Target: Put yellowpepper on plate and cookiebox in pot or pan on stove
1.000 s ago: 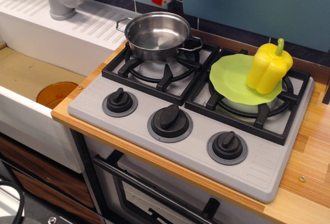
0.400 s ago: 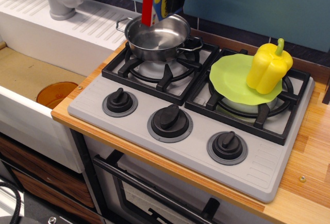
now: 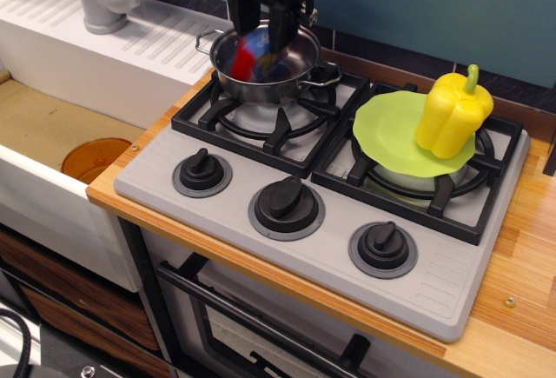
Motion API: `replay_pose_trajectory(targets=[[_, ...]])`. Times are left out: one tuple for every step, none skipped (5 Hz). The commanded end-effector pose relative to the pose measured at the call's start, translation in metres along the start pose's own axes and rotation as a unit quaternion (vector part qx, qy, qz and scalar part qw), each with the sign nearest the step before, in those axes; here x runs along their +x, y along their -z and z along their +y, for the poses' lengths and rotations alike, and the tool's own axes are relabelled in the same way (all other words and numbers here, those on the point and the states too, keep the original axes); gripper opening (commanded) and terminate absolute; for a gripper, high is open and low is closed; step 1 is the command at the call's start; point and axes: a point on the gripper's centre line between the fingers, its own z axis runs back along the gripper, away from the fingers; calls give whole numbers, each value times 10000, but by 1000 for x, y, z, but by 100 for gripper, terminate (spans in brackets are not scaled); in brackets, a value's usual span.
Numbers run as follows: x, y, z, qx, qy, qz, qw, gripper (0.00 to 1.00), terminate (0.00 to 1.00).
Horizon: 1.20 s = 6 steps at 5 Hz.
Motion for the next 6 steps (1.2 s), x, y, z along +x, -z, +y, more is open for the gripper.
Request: replay_pose_trajectory(targets=[[13,-47,-4,131,-39,-408,9991,100,0],[16,-60,-10,181,-54,-345,9992,100,0],[16,-72,-24,222,-92,-293,9993,100,0],[14,-78,-41,229,-165,-272,9992,100,0],[10,-85,-63,184,-264,-229,9992,100,0],[5,-91,-83,208,-346,-205,9990,100,0]])
